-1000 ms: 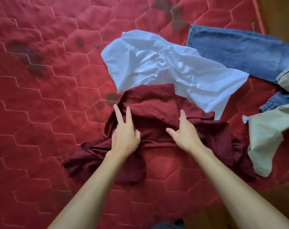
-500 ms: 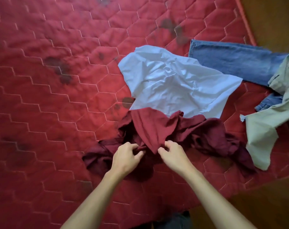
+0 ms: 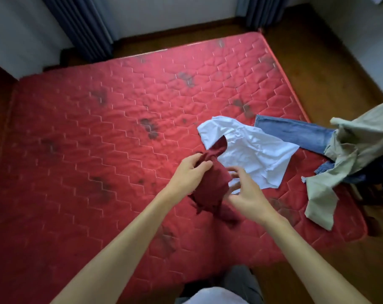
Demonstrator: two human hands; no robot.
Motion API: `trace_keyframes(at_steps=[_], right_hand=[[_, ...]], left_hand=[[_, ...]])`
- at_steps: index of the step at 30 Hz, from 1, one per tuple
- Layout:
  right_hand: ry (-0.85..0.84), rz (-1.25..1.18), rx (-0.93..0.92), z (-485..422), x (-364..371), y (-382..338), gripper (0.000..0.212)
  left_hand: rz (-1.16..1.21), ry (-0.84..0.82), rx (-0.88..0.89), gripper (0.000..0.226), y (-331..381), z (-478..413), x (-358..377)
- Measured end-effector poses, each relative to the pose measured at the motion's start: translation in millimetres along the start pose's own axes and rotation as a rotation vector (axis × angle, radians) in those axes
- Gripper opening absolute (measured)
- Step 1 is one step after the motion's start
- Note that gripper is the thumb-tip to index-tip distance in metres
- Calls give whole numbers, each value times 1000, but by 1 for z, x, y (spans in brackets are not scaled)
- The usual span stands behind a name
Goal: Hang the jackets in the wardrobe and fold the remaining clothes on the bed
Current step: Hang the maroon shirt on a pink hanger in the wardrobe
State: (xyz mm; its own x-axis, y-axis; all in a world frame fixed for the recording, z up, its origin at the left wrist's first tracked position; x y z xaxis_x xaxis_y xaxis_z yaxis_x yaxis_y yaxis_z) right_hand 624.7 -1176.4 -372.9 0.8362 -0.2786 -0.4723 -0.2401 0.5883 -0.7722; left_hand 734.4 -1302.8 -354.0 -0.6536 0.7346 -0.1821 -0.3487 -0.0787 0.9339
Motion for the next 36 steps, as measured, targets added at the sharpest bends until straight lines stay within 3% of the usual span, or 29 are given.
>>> trace_keyframes(at_steps=[2, 4, 8, 12, 14, 16, 19, 22, 25, 29, 33, 36], right_hand=[[-30, -47, -79, 26, 5, -29, 50], [-35, -97, -164, 49, 10, -57, 56], [185, -163, -276, 81, -5, -105, 48], [343, -183, -306, 95, -27, -150, 25], [343, -239, -317, 96, -31, -174, 18], [297, -262, -357, 95, -29, -197, 18], [318, -77, -488, 93, -28, -225, 15], [343, 27, -540, 89, -37, -235, 34], [345, 141, -600, 85, -46, -242, 48], [441, 214, -707, 96, -68, -252, 29], [509, 242, -820, 97, -95, -260, 27], [505, 265, -794, 87, -115, -258, 25]], left_hand=[[46, 15, 38, 24, 30, 23, -9], [61, 9, 88, 25, 58, 47, -18], [14, -28, 214, 38, 95, 89, -38], [-235, 15, 383, 86, 109, 123, -62], [-321, -7, 459, 98, 110, 136, -64], [-416, 48, 504, 91, 107, 141, -69], [-516, 267, 538, 49, 115, 145, -93], [-552, 367, 575, 24, 136, 154, -121], [-672, 417, 589, 21, 161, 160, -137], [-778, 439, 617, 17, 186, 160, -138], [-931, 420, 655, 17, 193, 155, -129], [-946, 459, 688, 27, 197, 154, -128]])
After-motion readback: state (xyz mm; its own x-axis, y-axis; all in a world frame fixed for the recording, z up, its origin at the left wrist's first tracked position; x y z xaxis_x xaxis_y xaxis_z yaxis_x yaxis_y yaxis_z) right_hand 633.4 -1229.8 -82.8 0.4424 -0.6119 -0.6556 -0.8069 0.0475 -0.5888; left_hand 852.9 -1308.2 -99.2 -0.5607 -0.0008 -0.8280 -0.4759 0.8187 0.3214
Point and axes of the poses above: each hand's wrist, its own z-axis away from the middle knuckle, its own x-axis out of the palm, y = z × x, the point moved 8 cm from there along -z, towards the middle knuckle, and after that the axes turned 7 degrees about x, right-handed, at the moved point
